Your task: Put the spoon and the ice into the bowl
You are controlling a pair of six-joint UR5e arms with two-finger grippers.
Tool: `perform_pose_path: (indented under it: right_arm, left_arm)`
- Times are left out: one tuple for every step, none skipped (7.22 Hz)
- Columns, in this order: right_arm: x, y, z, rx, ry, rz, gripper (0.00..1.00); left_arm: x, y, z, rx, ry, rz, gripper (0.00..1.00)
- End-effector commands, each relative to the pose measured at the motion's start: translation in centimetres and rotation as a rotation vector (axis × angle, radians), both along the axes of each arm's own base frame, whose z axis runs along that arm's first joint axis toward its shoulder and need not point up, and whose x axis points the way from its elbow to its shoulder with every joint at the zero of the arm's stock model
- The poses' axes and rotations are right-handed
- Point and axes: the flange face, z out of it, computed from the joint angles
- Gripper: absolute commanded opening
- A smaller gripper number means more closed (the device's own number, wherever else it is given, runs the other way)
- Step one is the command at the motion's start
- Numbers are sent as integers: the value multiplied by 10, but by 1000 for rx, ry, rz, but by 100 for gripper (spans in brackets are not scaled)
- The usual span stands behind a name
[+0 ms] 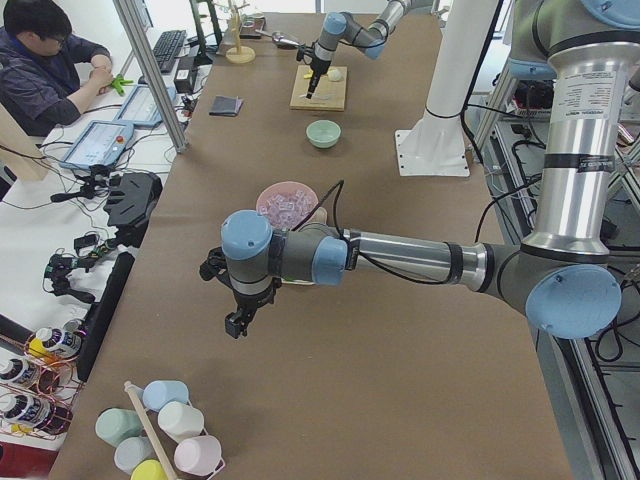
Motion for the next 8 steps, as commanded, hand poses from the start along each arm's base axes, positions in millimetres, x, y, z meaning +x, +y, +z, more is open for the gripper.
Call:
perform_pose_path:
  right_arm:
    - [-45,26,-55,-155,0,200,0]
    - [-68,37,-77,-190,5,266,0]
    - [-84,46,-92,-216,5,334,0]
    - [-98,49,-110,-240,4,372,0]
    - [-116,42,-116,-245,9,419,0]
    - [-140,30,-116,-251,37,459,0]
    - [-151,23,-115,-242,57,477,0]
    - [-152,23,-112,-242,62,477,0]
  left_arm:
    - [0,0,0,1,0,0,98]
    - [1,0,0,1,0,2,98]
    - [1,0,0,1,0,2,98]
    - [1,0,0,1,0,2,98]
    - [1,0,0,-1,0,2,98]
    - [1,0,0,-1,0,2,98]
    - [1,1,1,-2,0,2,98]
    - [1,3,0,-1,0,2,98]
